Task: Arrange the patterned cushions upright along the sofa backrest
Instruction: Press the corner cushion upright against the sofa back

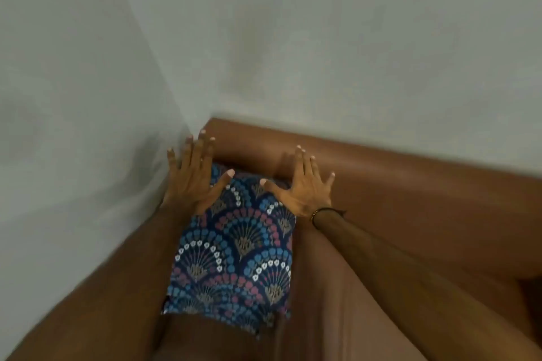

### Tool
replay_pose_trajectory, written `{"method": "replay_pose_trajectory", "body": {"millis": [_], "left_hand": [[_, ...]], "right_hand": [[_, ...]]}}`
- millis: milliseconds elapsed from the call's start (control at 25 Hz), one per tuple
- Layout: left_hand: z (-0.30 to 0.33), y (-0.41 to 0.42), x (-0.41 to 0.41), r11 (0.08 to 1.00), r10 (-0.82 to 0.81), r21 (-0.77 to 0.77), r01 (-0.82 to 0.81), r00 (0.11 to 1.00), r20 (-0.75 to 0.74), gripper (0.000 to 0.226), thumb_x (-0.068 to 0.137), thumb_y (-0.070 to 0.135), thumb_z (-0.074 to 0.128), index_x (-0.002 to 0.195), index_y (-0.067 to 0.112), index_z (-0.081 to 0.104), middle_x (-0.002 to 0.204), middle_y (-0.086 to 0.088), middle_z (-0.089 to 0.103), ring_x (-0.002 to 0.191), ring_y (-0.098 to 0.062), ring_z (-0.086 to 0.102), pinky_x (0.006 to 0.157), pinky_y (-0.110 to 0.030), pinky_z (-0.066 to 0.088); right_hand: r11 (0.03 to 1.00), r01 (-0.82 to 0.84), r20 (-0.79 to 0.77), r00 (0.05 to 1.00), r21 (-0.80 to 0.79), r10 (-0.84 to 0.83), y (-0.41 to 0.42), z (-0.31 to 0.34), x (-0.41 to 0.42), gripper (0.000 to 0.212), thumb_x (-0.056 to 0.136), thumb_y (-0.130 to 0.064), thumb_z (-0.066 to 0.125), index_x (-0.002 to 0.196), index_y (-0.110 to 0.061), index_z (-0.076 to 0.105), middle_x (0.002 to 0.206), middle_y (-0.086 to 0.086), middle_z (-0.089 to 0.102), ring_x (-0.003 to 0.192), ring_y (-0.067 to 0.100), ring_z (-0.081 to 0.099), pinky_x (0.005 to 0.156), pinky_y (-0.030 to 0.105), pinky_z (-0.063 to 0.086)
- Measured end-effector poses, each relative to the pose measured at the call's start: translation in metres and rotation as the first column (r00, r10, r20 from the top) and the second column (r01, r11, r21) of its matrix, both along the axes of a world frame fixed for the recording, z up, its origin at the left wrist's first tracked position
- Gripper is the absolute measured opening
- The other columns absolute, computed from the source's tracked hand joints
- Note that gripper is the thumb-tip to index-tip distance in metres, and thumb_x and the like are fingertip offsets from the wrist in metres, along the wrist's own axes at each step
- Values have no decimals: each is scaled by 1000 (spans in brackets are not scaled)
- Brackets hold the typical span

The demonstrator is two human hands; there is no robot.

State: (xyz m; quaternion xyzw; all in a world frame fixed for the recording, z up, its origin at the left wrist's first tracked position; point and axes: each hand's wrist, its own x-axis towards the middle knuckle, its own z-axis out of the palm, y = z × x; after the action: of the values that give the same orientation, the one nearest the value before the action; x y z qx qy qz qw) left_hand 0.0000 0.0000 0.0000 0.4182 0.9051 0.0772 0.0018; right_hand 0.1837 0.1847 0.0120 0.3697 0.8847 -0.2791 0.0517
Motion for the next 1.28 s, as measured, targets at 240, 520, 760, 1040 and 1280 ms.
{"method": "replay_pose_trajectory", "body": {"millis": [240,520,760,1040,1280], "left_hand": [[-102,-53,24,946,323,-166,-277,827,461,111,86,88,44,170,26,4,179,-15,-1,162,-47,9,124,-75,16],[-71,-47,7,721,477,-101,-685,385,790,155,33,89,87,159,15,37,154,-11,58,136,-37,60,113,-58,51],[-26,10,78,725,188,50,-687,267,945,81,69,30,100,139,10,64,131,-6,72,118,-28,70,98,-44,60],[-63,164,250,881,-50,148,-449,223,973,90,70,18,99,147,26,52,141,3,67,125,-20,67,105,-48,57],[-147,298,413,940,-95,161,-302,220,971,109,62,14,103,150,28,42,145,7,61,134,-16,60,111,-43,52]], "right_hand": [[656,396,131,900,-643,-415,-54,-119,9,131,86,-62,78,171,-19,-12,179,10,9,162,39,22,128,59,28],[288,401,107,722,-870,-683,-46,-123,29,120,28,-57,107,135,-15,71,130,7,79,114,34,77,97,56,63],[224,370,35,577,-902,-816,19,-80,122,107,55,-31,105,146,-15,52,139,31,67,124,52,68,97,72,56],[238,456,-3,458,-857,-889,153,-77,319,66,78,-17,93,136,-3,65,110,12,83,95,31,82,78,46,68],[279,519,-54,407,-808,-912,266,-147,485,63,66,-11,100,121,-15,70,121,11,79,87,15,83,67,32,69]]}}
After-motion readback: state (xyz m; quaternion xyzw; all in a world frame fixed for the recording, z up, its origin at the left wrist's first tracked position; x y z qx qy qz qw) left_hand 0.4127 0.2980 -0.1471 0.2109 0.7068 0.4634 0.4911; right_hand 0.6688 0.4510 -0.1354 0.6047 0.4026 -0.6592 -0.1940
